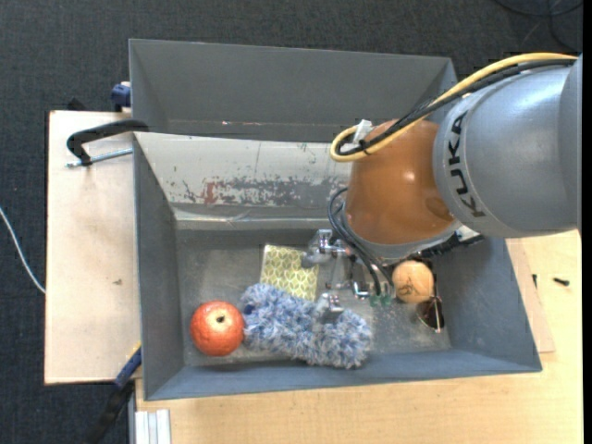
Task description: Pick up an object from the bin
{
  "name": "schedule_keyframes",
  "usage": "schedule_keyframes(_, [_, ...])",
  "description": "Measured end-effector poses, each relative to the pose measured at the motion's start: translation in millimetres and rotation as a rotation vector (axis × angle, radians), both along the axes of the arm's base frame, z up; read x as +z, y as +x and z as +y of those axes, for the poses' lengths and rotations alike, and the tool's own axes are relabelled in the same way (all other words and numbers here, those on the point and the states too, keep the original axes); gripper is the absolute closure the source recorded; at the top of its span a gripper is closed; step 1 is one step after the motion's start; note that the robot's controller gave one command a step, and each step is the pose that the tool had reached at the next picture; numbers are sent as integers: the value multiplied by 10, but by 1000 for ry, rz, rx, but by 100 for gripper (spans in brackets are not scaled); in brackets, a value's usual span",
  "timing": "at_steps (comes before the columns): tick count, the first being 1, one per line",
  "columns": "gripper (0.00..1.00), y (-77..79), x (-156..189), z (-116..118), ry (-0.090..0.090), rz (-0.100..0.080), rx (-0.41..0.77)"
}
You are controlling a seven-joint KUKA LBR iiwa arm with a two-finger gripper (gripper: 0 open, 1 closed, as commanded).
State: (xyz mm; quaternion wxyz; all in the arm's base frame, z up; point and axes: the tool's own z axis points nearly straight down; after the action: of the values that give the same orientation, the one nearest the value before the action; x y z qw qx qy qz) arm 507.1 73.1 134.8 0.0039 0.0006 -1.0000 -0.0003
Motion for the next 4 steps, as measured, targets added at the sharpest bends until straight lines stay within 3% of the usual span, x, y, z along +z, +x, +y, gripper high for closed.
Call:
schedule_keyframes(1, [0, 21, 38, -3, 1, -8, -1])
schedule_keyframes(2, [100, 26, -521, 337, -13, 11, 142])
schedule_keyframes(3, [100, 26, -522, 337, -13, 10, 142])
schedule_keyframes(4, [100, 26, 538, 593, 2, -12, 127])
